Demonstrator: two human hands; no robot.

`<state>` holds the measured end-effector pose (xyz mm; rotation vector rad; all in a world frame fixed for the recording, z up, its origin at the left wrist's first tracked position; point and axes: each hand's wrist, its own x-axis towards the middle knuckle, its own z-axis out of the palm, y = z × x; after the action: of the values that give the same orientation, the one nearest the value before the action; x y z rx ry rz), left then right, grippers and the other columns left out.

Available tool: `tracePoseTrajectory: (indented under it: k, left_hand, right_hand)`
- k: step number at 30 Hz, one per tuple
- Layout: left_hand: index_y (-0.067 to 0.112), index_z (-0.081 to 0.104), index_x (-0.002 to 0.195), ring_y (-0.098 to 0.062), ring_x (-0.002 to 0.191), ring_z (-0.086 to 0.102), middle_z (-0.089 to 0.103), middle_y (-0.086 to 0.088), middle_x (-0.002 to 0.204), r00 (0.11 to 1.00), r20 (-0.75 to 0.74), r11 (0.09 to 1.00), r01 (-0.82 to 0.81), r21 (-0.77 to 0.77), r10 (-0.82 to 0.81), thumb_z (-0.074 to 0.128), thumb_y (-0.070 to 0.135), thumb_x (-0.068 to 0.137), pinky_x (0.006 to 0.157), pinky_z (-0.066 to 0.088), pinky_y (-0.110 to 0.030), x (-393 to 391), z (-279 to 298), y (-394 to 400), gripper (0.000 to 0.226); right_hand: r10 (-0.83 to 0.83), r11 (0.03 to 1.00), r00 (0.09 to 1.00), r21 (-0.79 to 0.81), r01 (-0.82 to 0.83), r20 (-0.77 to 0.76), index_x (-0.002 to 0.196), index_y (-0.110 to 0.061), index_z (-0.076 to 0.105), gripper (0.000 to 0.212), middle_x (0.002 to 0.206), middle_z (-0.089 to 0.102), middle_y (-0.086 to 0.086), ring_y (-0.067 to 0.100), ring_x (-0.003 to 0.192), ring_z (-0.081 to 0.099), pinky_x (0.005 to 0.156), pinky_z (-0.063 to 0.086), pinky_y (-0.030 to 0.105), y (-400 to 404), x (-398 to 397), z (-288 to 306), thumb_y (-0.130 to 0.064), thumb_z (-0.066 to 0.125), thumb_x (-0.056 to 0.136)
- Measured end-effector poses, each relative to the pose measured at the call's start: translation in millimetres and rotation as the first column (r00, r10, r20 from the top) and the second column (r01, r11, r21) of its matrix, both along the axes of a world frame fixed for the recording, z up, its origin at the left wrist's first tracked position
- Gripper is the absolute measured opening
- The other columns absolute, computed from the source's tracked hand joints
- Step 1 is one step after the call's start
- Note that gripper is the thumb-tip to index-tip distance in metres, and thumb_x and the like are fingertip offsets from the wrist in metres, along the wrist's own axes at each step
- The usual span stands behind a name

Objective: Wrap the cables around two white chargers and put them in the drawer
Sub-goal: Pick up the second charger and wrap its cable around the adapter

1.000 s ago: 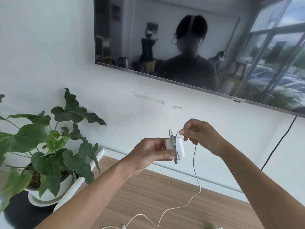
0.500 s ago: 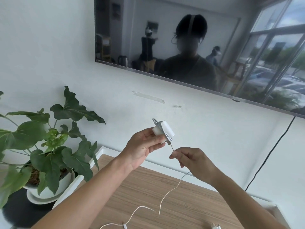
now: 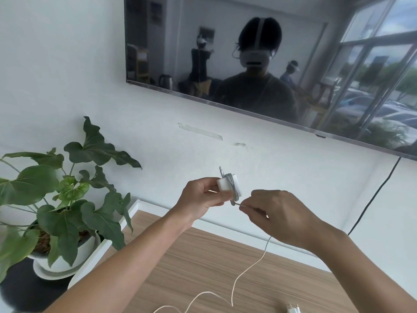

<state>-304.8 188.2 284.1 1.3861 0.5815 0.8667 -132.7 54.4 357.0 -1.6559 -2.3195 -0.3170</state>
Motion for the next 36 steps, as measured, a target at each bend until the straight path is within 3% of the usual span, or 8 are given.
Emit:
tracePoseTrajectory:
  k: [5, 16, 19, 22, 26, 30, 33, 36]
  left_hand:
    - [0.022, 0.082, 0.097, -0.012, 0.075, 0.068, 0.079, -0.004, 0.094, 0.994, -0.111, 0.993, 0.000, 0.115, 0.013, 0.088, 0.023, 0.078, 0.081, 0.055, -0.038, 6, 4, -6, 0.020]
    - [0.026, 0.080, 0.108, -0.019, 0.096, 0.077, 0.082, 0.004, 0.096, 0.963, -0.257, 0.969, 0.138, 0.205, -0.083, 0.085, 0.023, 0.083, 0.097, 0.055, -0.041, 4, -3, -20, 0.026]
    - [0.023, 0.079, 0.111, -0.028, 0.105, 0.075, 0.081, -0.002, 0.103, 0.954, -0.240, 0.964, 0.218, 0.151, -0.178, 0.084, 0.022, 0.084, 0.104, 0.055, -0.044, -1, -1, -22, 0.027]
    - [0.022, 0.078, 0.114, -0.032, 0.110, 0.074, 0.080, -0.010, 0.110, 0.946, -0.195, 0.954, 0.282, 0.100, -0.259, 0.083, 0.023, 0.085, 0.107, 0.053, -0.047, -5, 1, -22, 0.030]
    - [0.011, 0.076, 0.118, -0.017, 0.097, 0.074, 0.079, -0.007, 0.106, 0.937, -0.122, 0.941, 0.335, 0.052, -0.327, 0.081, 0.011, 0.087, 0.099, 0.057, -0.035, -7, 4, -26, 0.031]
    - [0.007, 0.074, 0.123, -0.025, 0.103, 0.071, 0.076, -0.017, 0.114, 0.919, 0.014, 0.919, 0.394, 0.017, -0.394, 0.077, 0.003, 0.088, 0.100, 0.056, -0.038, -7, 6, -30, 0.036]
    - [0.010, 0.075, 0.119, -0.023, 0.100, 0.072, 0.078, -0.009, 0.109, 0.895, 0.138, 0.902, 0.431, -0.023, -0.424, 0.076, 0.002, 0.087, 0.094, 0.058, -0.035, -7, 10, -32, 0.034]
    - [0.006, 0.075, 0.113, -0.026, 0.099, 0.073, 0.077, -0.010, 0.107, 0.892, 0.217, 0.906, 0.419, -0.069, -0.396, 0.074, 0.003, 0.085, 0.090, 0.058, -0.031, -7, 12, -29, 0.028]
  right_hand:
    - [-0.001, 1.000, 1.000, 0.026, 0.001, 0.028, 0.081, -0.030, 0.069, 0.022, 0.064, 0.043, -0.012, 0.014, 0.053, 0.039, 0.049, 0.046, 0.035, 5, 2, 10, -0.034, 0.052, 0.095]
    - [-0.042, 0.996, 0.986, -0.080, 0.029, -0.162, 0.081, -0.026, 0.077, 0.013, 0.069, 0.059, -0.015, 0.009, 0.063, 0.055, 0.058, 0.041, 0.019, 19, 14, 40, -0.037, 0.083, 0.080]
    - [-0.148, 0.977, 0.868, -0.205, 0.055, -0.473, 0.074, -0.022, 0.077, 0.019, 0.075, 0.071, -0.001, 0.021, 0.067, 0.060, 0.062, 0.047, 0.035, 23, 24, 38, -0.035, 0.089, 0.068]
    - [-0.235, 0.958, 0.725, -0.280, 0.060, -0.648, 0.072, -0.018, 0.077, 0.024, 0.079, 0.074, 0.015, 0.021, 0.069, 0.056, 0.066, 0.044, 0.033, 27, 36, 33, -0.036, 0.088, 0.061]
    - [-0.346, 0.932, 0.525, -0.347, 0.102, -0.778, 0.072, -0.010, 0.076, 0.025, 0.061, 0.049, 0.006, 0.017, 0.056, 0.030, 0.053, 0.022, 0.029, 31, 54, 16, -0.032, 0.085, 0.063]
    - [-0.369, 0.928, 0.316, -0.366, 0.072, -0.874, 0.074, -0.011, 0.077, 0.020, 0.066, 0.050, 0.007, 0.017, 0.057, 0.032, 0.054, 0.026, 0.028, 32, 59, -17, -0.030, 0.079, 0.071]
    - [-0.403, 0.913, 0.247, -0.404, 0.050, -0.881, 0.074, -0.011, 0.074, 0.021, 0.060, 0.053, 0.003, 0.015, 0.054, 0.034, 0.053, 0.027, 0.026, 29, 52, -42, -0.031, 0.074, 0.079]
    - [-0.437, 0.890, 0.315, -0.455, 0.020, -0.842, 0.069, -0.015, 0.071, 0.028, 0.059, 0.057, 0.001, 0.015, 0.053, 0.036, 0.052, 0.028, 0.025, 27, 39, -59, -0.013, 0.065, 0.096]
